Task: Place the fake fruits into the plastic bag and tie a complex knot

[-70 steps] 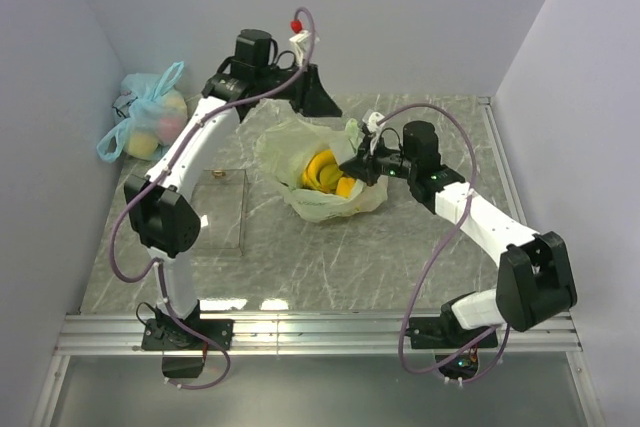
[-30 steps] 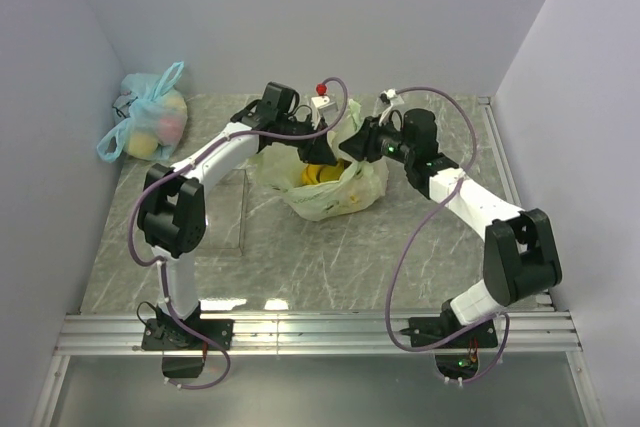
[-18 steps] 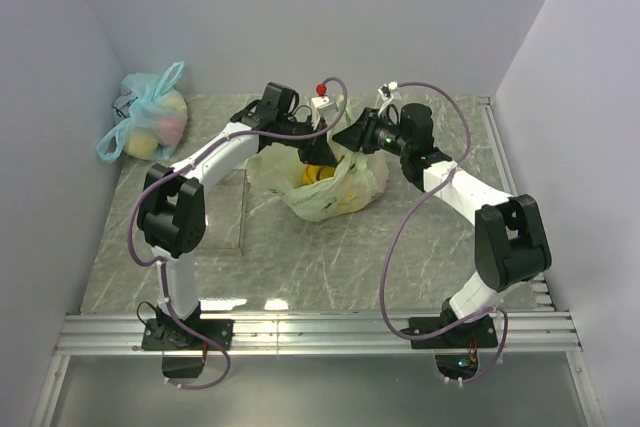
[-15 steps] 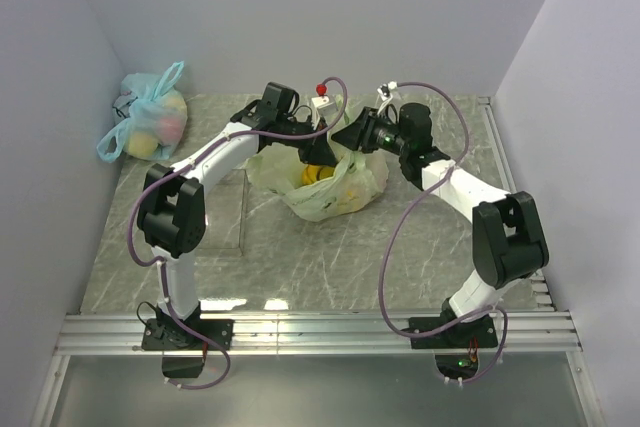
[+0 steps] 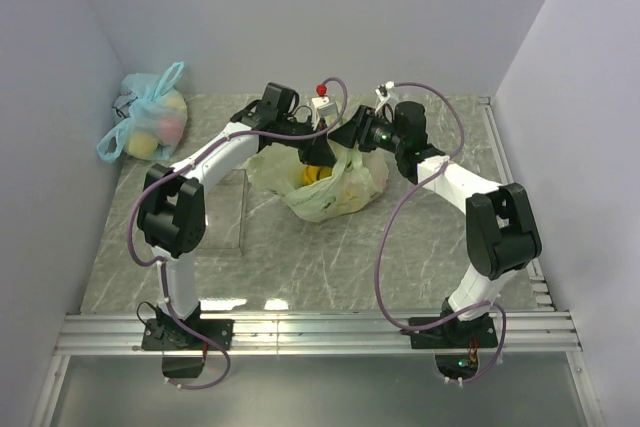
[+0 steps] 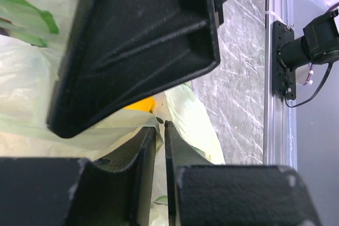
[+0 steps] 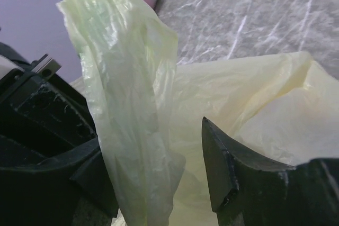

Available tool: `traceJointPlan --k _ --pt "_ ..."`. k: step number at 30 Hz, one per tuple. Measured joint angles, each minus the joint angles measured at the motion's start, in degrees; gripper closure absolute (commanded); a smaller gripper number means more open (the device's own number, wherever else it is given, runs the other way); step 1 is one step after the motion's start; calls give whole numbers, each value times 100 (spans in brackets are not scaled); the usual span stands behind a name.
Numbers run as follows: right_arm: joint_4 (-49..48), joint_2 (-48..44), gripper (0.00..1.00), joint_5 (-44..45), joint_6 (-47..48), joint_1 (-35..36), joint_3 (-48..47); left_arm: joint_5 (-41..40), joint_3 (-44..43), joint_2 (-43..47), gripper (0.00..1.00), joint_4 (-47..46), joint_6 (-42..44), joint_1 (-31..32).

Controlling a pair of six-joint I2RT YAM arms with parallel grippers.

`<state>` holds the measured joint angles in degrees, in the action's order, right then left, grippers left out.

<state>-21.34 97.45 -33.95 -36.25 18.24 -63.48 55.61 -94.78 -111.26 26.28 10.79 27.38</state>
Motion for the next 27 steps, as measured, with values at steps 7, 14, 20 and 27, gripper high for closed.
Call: traceJointPlan --k 7,14,20,27 --pt "195 0 38 35 127 33 -214 0 0 0 80 -39 -13 0" --pt "140 4 38 -205 -22 59 -216 4 0 0 77 -168 -85 0" --pt "339 157 81 -162 201 151 -356 17 0 7 69 -332 -144 0" --pt "297 181 100 -245 321 166 -278 2 -83 149 42 -247 -686 -271"
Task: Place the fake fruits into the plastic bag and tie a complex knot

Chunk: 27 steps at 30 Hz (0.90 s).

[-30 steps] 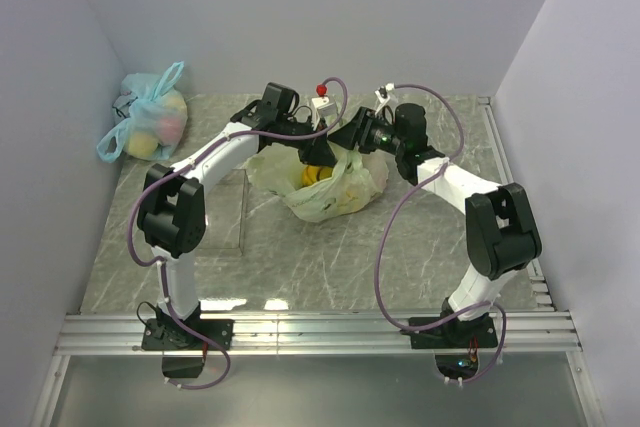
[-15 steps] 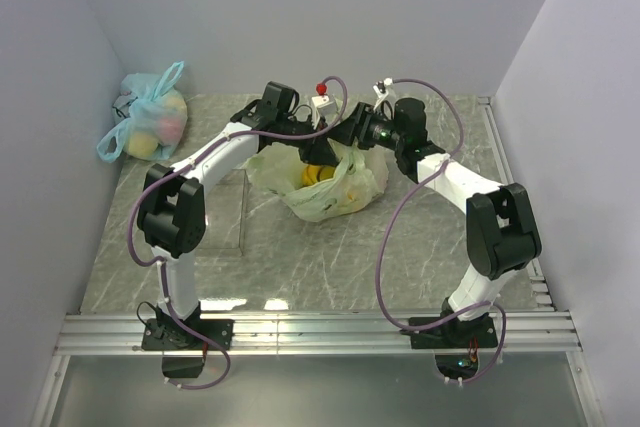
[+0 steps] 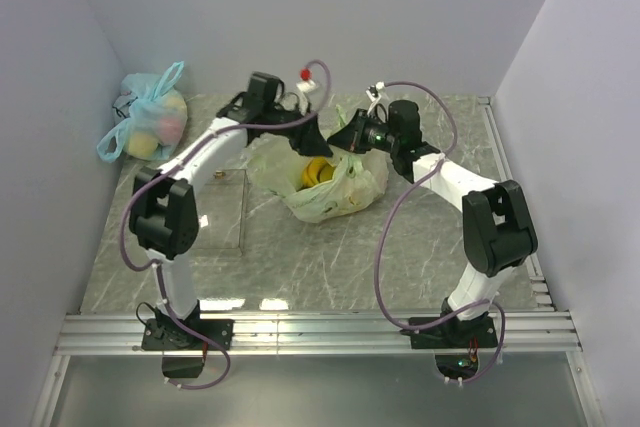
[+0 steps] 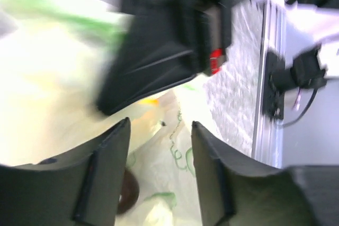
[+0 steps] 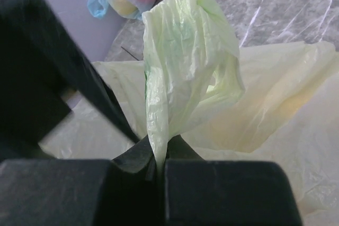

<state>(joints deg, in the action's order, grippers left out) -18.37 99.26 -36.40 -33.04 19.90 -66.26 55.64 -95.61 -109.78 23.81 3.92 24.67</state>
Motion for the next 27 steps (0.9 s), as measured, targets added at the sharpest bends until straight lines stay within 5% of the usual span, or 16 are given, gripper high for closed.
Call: traceJointPlan --k 5,14,21,26,27 --pt "-50 -286 100 -33 160 4 118 -278 -66 588 16 -238 -723 -704" --pt "-197 -452 100 -177 461 20 199 -970 -1093 481 5 -896 -1587 -328" --pt "-225 -476 100 -208 616 63 216 -1558 -1134 -79 9 -931 -2033 39" --pt "-323 -619 100 -214 730 149 389 -1923 -1134 -313 34 -892 -2389 120" --pt "-348 -638 100 -221 743 157 411 -1932 -1134 -332 48 -911 -2490 122"
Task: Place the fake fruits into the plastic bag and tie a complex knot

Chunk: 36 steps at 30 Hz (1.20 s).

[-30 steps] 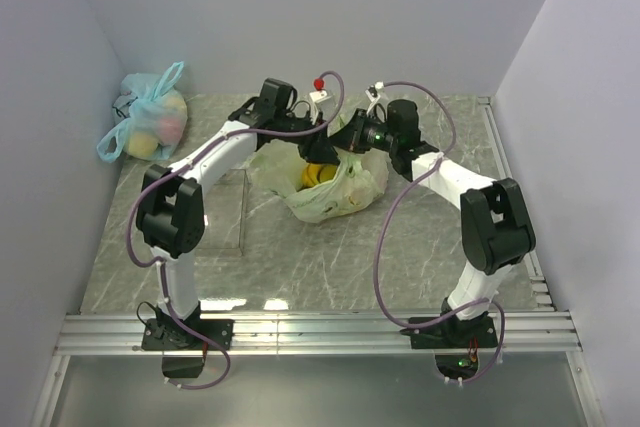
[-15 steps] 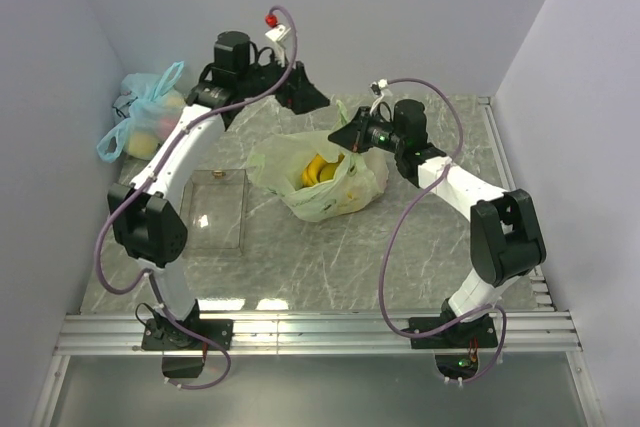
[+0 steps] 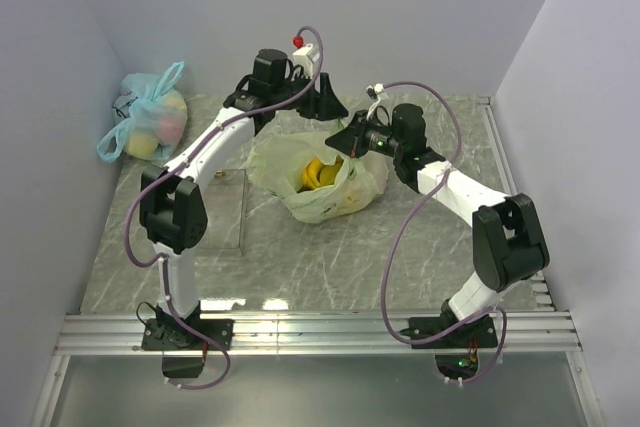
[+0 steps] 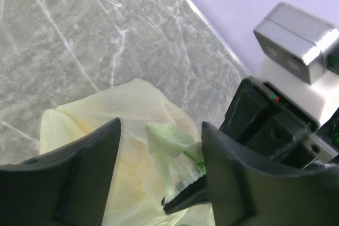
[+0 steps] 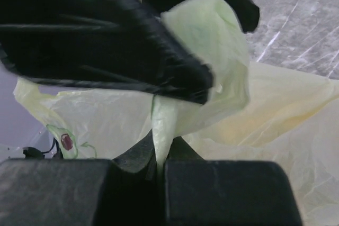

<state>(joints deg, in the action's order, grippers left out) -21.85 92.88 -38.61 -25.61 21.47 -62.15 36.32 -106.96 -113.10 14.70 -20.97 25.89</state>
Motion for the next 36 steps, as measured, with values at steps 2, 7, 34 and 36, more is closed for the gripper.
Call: traceJointPlan --k 2,7,34,36 --pt "-92 -17 100 0 11 13 33 85 0 -13 65 -76 -234 0" --pt "-210 -11 100 155 66 17 59 850 79 -13 100 -866 -1023 -61" --pt "-48 761 100 874 -170 -293 269 1755 -704 -551 44 -1397 -1368 -243" --pt "422 455 100 1113 -262 -535 675 1606 -955 -501 28 -1213 -992 -273"
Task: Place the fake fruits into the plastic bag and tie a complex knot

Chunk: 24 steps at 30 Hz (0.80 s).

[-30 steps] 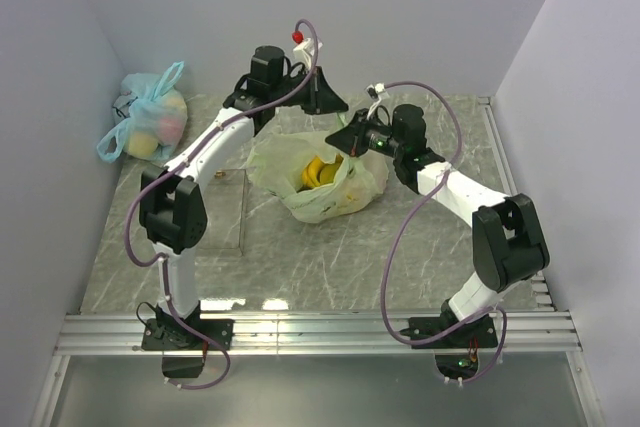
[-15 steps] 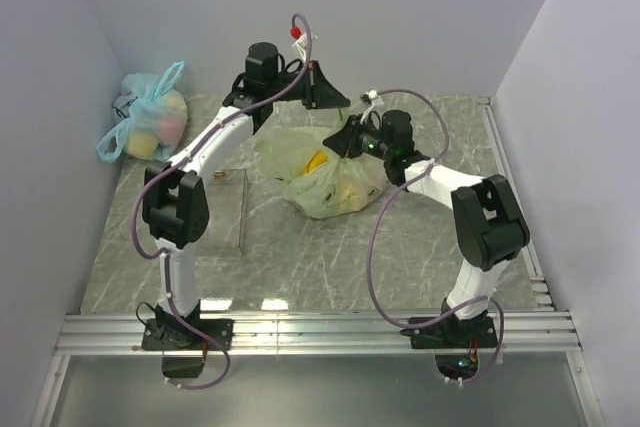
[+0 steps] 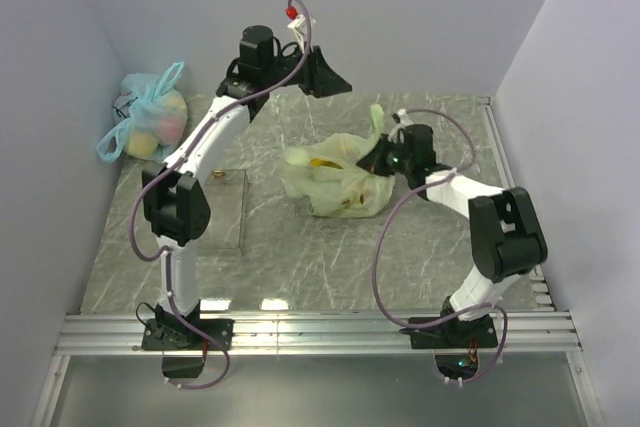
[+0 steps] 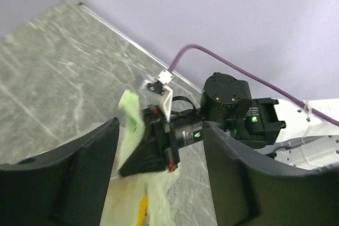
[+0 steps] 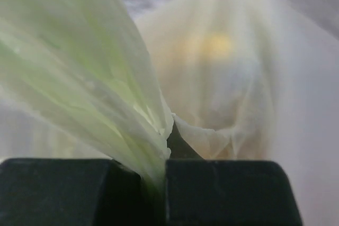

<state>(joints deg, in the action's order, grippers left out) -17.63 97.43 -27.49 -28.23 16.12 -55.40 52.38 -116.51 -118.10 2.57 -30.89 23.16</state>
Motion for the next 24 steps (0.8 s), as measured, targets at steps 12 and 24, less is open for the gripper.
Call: traceJointPlan --k 12,24 --pt "1193 -579 100 765 -446 -238 334 -37 160 1233 1 2387 2253 -1119" --pt "1486 -81 100 743 -522 -188 -529 -24 2288 3755 1 3993 4767 -815"
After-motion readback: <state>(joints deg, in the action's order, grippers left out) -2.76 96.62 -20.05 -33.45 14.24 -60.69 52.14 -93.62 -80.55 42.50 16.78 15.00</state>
